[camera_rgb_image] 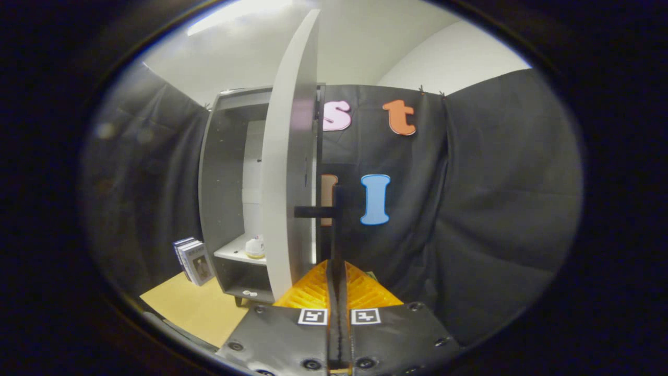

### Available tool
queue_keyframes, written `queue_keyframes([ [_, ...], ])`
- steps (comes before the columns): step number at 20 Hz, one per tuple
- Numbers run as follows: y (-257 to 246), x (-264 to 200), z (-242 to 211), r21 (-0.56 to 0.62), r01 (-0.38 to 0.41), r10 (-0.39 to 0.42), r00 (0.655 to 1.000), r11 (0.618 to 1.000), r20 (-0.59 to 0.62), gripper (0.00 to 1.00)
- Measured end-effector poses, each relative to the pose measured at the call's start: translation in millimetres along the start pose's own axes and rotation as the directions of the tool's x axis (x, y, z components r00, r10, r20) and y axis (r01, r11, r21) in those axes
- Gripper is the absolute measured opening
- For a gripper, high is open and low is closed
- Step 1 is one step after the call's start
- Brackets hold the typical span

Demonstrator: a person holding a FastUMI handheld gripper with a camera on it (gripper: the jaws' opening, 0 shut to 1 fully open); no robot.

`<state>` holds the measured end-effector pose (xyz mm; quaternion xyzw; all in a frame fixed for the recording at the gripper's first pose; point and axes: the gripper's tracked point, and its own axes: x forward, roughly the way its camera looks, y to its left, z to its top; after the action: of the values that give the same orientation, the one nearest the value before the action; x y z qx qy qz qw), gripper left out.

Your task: Open the shoe cabinet door, grab the shoes and put them into the shoe cabinet, then close the shoe cabinet door.

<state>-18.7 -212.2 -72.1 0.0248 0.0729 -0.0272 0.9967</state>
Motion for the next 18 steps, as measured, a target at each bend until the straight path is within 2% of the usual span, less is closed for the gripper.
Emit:
queue_keyframes([
  [4, -9, -8, 9, -0.026, -0.053, 0.054, 0.998, 0.998, 0.017, 0.03],
  [7, -12, -19, 3, -0.059, -0.029, 0.03, 0.999, 0.998, 0.011, 0.03],
  [11, -7, -50, 10, -0.014, -0.004, 0.004, 1.0, 1.0, 0.016, 0.03],
  [15, 26, -76, 20, -0.009, -0.02, 0.02, 0.999, 1.0, 0.028, 0.03],
  [18, 70, -74, 24, -0.009, -0.061, 0.061, 0.998, 0.998, 0.028, 0.03],
])
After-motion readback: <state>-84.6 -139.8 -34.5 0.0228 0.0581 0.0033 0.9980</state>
